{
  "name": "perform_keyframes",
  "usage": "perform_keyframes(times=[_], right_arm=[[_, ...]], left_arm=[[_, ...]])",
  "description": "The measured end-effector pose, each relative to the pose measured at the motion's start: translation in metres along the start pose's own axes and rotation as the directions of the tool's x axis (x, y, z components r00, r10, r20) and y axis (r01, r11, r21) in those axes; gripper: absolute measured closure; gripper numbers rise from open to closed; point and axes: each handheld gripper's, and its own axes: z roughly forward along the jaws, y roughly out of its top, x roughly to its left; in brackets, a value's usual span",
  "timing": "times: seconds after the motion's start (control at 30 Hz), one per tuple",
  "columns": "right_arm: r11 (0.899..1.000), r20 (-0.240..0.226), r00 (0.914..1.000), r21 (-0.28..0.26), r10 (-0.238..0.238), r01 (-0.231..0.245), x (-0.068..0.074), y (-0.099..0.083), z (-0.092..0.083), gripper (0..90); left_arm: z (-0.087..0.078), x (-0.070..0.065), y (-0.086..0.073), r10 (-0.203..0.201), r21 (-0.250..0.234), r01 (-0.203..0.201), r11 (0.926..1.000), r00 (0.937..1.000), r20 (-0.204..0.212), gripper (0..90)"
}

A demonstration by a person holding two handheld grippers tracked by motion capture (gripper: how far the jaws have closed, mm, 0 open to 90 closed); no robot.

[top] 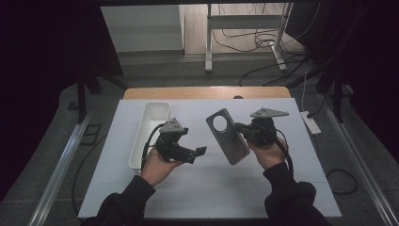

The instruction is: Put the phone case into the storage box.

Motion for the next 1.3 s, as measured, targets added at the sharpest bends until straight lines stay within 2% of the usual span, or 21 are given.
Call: perform_keyframes(times=[0.37, 0.67, 0.93, 1.0, 1.17, 1.23, 1.3], right_arm=[[1.000, -0.007, 0.9999, 0.002, -0.015, 0.015, 0.011, 0.001, 0.005, 88.6], [1.000, -0.017, 0.9995, 0.006, -0.029, 0.029, 0.021, 0.001, 0.010, 88.6], [0.999, -0.029, 0.9988, 0.004, -0.039, 0.040, 0.028, 0.001, 0.013, 88.6], [0.999, -0.029, 0.9988, 0.006, -0.040, 0.040, 0.029, 0.000, 0.013, 88.6], [0.999, -0.027, 0.9987, 0.008, -0.045, 0.045, 0.029, -0.001, 0.013, 88.5], [0.999, -0.024, 0.9986, 0.011, -0.047, 0.047, 0.029, -0.002, 0.014, 88.4], [0.999, -0.023, 0.9986, 0.014, -0.047, 0.047, 0.029, -0.002, 0.014, 88.2]], left_arm=[[0.014, -0.001, 0.005, -0.032, -0.005, 0.032, 0.9995, 0.9989, 0.034, 1.1], [0.021, -0.001, 0.006, -0.055, 0.003, 0.055, 0.9985, 0.9975, 0.044, 12.7], [0.023, 0.002, 0.003, -0.063, 0.016, 0.063, 0.9979, 0.9963, 0.057, 31.5], [0.023, 0.003, 0.002, -0.068, 0.021, 0.067, 0.9975, 0.9957, 0.062, 33.2], [0.024, 0.003, 0.001, -0.072, 0.041, 0.068, 0.9968, 0.9930, 0.094, 51.1], [0.024, 0.004, 0.001, -0.082, 0.043, 0.077, 0.9961, 0.9909, 0.107, 57.6], [0.022, 0.008, 0.000, -0.117, 0.033, 0.113, 0.9930, 0.9814, 0.152, 65.0]])
